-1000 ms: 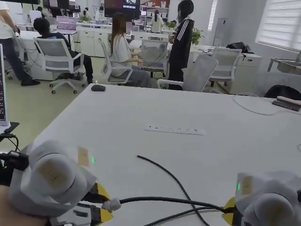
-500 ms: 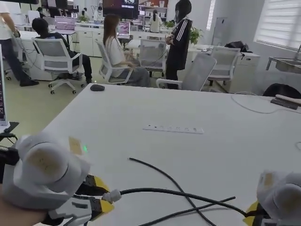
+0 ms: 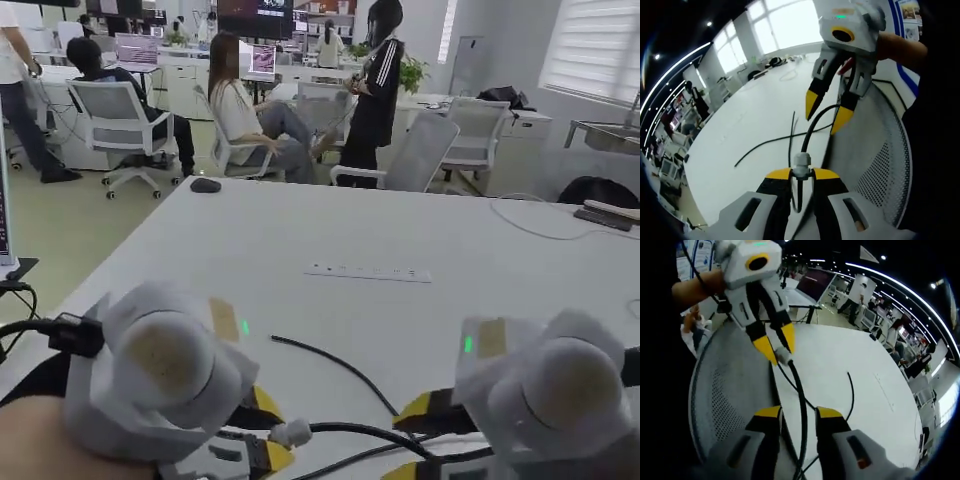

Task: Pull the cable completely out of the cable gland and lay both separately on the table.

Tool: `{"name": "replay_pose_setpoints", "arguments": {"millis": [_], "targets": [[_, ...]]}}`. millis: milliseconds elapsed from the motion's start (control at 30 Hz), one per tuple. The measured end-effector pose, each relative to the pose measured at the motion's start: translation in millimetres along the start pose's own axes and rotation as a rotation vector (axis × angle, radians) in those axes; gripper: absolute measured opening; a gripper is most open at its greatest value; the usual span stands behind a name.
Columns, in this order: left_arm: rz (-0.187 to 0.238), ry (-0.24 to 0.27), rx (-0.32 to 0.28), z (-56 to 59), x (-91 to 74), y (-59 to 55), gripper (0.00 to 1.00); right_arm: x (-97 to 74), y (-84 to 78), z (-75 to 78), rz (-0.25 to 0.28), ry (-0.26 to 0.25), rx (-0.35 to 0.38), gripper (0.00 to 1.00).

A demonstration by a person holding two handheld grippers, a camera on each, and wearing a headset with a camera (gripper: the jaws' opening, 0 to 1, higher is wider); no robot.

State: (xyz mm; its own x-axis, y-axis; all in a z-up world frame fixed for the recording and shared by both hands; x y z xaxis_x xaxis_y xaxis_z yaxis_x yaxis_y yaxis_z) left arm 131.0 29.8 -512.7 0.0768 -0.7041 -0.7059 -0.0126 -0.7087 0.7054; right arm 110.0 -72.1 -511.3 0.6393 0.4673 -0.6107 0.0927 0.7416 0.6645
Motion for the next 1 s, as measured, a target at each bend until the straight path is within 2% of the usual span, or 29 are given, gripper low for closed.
{"name": "replay_pose_setpoints", "arguments": {"millis": [67, 200, 267, 300, 400, 467, 567, 733, 833, 1000], "targets": [[0.002, -0.006, 0.014, 3.0, 0.2, 4.4, 0.16, 2.8, 7.6, -3.8, 0.035, -0.005, -0.042, 0.25], [0.006, -0.033, 0.039, 9.8, 1.1, 10.5, 0.16, 6.5, 5.4, -4.4, 0.029, -0.014, -0.062, 0.20], [0.007, -0.048, 0.054, 12.7, 2.0, 10.6, 0.16, 6.0, 2.0, -3.6, 0.021, -0.010, -0.092, 0.11], [0.007, -0.054, 0.052, 13.4, 2.6, 9.8, 0.16, 5.4, -0.5, -3.0, 0.016, -0.007, -0.100, 0.04], [0.006, -0.066, 0.047, 14.5, 3.7, 8.3, 0.16, 4.7, -2.6, -7.0, 0.020, 0.022, -0.119, 0.03], [0.001, -0.072, 0.053, 14.1, 4.4, 8.1, 0.16, 5.3, -3.5, -8.8, 0.018, 0.017, -0.135, 0.02], [-0.023, -0.069, 0.055, 11.3, 3.2, 3.4, 0.16, 4.0, -5.3, -7.1, 0.014, 0.015, -0.126, 0.02], [-0.030, -0.058, 0.038, 5.8, -3.0, -4.1, 0.16, -2.1, -11.8, 0.7, 0.019, 0.010, -0.075, 0.02], [-0.043, -0.047, 0.026, 2.9, -4.3, -9.5, 0.16, -4.9, -22.4, 5.2, -0.019, -0.005, -0.079, 0.02], [-0.052, -0.045, 0.020, 1.3, -4.6, -13.5, 0.16, -9.1, -36.5, 8.9, -0.036, -0.015, -0.045, 0.02]]}}
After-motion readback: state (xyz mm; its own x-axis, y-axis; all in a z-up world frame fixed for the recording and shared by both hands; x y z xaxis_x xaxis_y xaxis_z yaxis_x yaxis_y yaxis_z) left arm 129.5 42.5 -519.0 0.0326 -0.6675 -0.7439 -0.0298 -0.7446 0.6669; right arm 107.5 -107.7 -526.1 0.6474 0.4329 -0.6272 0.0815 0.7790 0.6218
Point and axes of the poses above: the centre of the closed fingertips' face, and the gripper's own axes: x roughly forward along the fingers, z roughly to its right, y roughly out of its top, the point moved 6 cm from there along -x, roughly backward along the fingers, and after that the axes turned 13 degrees about -y, right-handed, at the moved point
